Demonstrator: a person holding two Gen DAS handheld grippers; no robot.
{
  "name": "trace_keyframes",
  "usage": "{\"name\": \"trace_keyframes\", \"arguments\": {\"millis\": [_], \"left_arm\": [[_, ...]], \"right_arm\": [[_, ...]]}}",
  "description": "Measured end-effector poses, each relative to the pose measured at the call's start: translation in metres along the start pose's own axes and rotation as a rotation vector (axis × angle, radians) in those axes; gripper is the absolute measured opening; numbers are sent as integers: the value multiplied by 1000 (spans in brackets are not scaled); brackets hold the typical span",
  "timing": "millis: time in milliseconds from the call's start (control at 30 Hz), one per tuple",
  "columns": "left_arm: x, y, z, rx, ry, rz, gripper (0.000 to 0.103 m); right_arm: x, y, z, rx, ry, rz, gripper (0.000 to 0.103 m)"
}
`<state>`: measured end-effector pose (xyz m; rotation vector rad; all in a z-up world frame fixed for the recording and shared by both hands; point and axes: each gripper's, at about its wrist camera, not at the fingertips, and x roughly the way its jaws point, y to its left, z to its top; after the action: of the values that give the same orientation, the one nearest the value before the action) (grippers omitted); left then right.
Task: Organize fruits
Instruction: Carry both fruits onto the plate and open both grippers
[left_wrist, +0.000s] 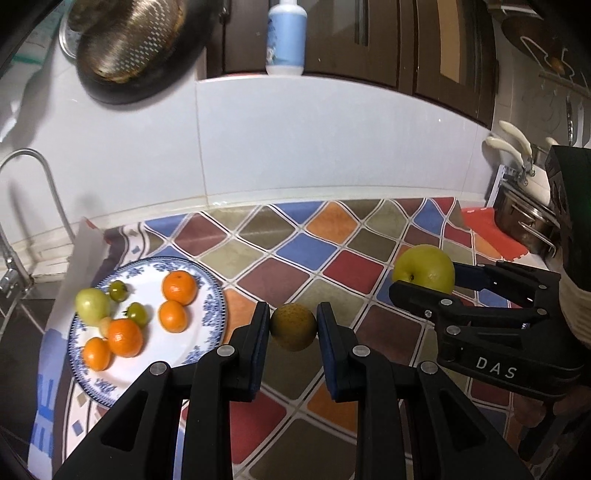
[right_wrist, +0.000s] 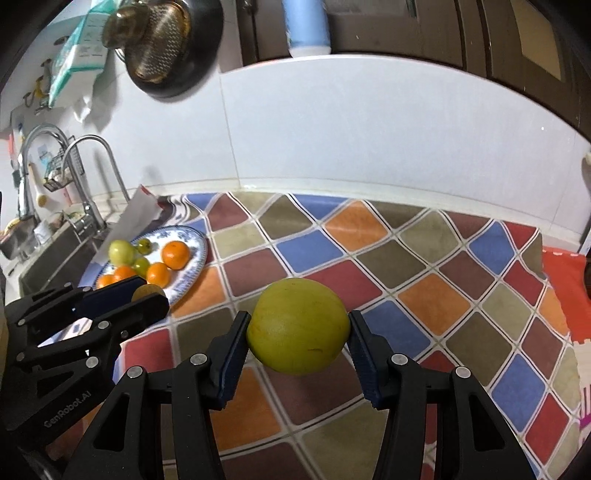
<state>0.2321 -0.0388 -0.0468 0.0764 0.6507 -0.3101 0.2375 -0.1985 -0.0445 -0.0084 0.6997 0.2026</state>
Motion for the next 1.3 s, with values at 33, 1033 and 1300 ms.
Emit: {"name": "trace_keyframes", "arguments": {"millis": [33, 1033, 1300], "left_arm": [[-4, 1, -1, -3, -7, 6, 26], [-86, 96, -13, -5, -104, 49, 26], [-81, 124, -9, 17, -104, 59, 26]], "right_arm": [[-4, 4, 0, -4, -6, 3, 53], [-40, 126, 9, -54, -110, 50, 53], [-23, 155, 16, -58, -107, 66, 53]]}}
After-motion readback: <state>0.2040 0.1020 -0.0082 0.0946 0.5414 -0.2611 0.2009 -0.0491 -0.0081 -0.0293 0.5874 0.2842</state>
